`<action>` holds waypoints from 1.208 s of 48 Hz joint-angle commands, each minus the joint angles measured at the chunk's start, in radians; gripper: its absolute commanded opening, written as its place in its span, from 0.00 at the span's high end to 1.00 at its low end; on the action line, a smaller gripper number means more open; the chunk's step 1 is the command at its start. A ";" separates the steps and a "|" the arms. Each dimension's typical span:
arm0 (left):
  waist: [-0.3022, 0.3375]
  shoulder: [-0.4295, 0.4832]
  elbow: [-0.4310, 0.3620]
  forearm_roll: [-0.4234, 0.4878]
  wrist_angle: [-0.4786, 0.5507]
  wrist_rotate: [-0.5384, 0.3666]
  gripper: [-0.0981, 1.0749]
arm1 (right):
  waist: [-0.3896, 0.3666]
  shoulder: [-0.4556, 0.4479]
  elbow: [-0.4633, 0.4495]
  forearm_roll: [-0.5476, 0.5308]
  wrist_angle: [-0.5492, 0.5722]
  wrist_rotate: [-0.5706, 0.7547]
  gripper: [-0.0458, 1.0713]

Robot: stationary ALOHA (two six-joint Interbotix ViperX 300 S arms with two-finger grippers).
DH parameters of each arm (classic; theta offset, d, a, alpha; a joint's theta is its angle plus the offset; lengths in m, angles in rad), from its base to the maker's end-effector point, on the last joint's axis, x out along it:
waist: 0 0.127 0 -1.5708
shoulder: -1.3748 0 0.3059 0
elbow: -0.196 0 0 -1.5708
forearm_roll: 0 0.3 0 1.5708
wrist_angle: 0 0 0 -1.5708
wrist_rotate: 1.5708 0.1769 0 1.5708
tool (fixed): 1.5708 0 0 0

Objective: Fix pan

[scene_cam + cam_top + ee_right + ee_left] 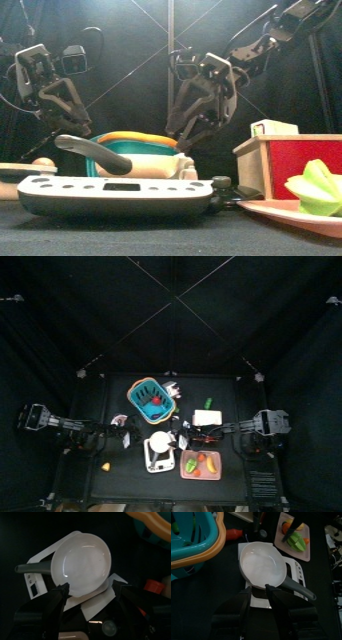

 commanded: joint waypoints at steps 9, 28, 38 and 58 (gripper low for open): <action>-0.017 0.018 -0.005 0.000 -0.011 -0.002 0.31 | -0.021 0.032 -0.064 -0.048 -0.002 0.000 0.07; -0.017 0.031 -0.008 0.002 -0.026 -0.002 0.31 | -0.034 0.084 -0.083 -0.051 0.002 0.000 0.16; -0.018 0.031 -0.008 0.002 -0.026 0.000 0.31 | -0.040 0.107 -0.106 -0.051 0.017 0.000 0.30; -0.017 0.031 -0.003 0.002 -0.028 0.000 0.31 | -0.040 0.117 -0.130 0.067 0.110 0.002 0.45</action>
